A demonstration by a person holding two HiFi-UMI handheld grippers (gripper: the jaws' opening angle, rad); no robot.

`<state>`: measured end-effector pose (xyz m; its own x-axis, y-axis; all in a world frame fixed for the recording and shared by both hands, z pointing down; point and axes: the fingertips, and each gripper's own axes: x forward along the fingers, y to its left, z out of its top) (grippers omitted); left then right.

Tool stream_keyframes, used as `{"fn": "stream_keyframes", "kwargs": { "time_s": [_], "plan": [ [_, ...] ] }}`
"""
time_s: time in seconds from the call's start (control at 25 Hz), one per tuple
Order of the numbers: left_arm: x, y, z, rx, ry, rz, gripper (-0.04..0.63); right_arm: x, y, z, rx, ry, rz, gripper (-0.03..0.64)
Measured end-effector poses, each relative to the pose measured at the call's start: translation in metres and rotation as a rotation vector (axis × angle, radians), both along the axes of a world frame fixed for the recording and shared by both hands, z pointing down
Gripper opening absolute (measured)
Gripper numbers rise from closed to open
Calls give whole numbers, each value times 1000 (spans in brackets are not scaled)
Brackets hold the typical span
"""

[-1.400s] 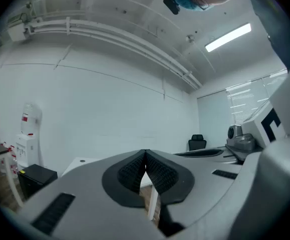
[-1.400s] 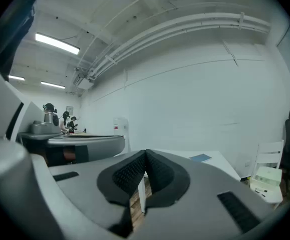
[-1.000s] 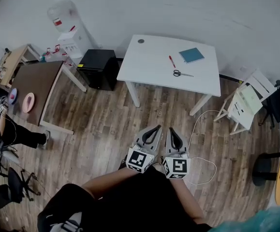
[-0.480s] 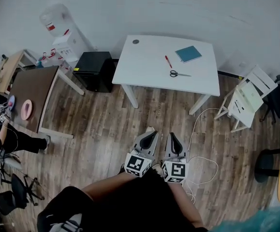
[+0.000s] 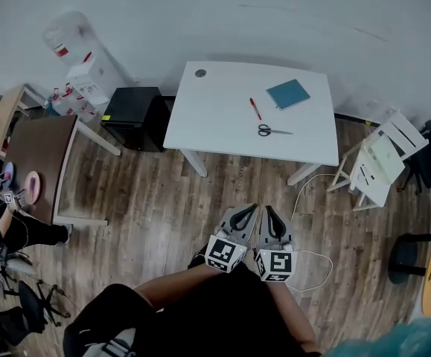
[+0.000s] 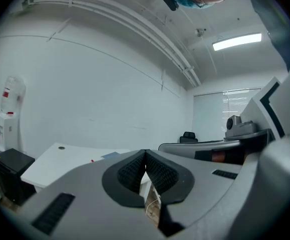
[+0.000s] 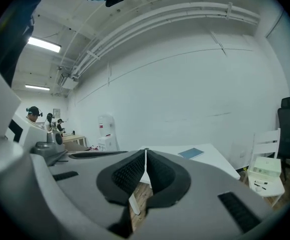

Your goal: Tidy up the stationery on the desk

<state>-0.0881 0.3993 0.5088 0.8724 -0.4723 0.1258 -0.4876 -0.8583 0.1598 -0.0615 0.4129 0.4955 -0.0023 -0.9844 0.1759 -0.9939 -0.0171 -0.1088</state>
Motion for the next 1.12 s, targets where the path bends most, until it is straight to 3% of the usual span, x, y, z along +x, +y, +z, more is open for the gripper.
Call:
{"fn": "stream_keyframes", "kwargs": {
  "time_s": [0.32, 0.52, 0.96, 1.12],
  "plan": [
    [29, -112, -15, 0, 0, 27, 14, 27, -117, -4, -57, 3, -10, 34],
    [42, -172, -10, -64, 46, 58, 14, 41, -175, 2, -91, 25, 10, 34],
    [33, -237, 6, -88, 66, 52, 14, 33, -239, 28, -169, 48, -10, 34],
    [27, -250, 18, -149, 71, 12, 14, 32, -254, 36, -180, 24, -23, 34]
  ]
}}
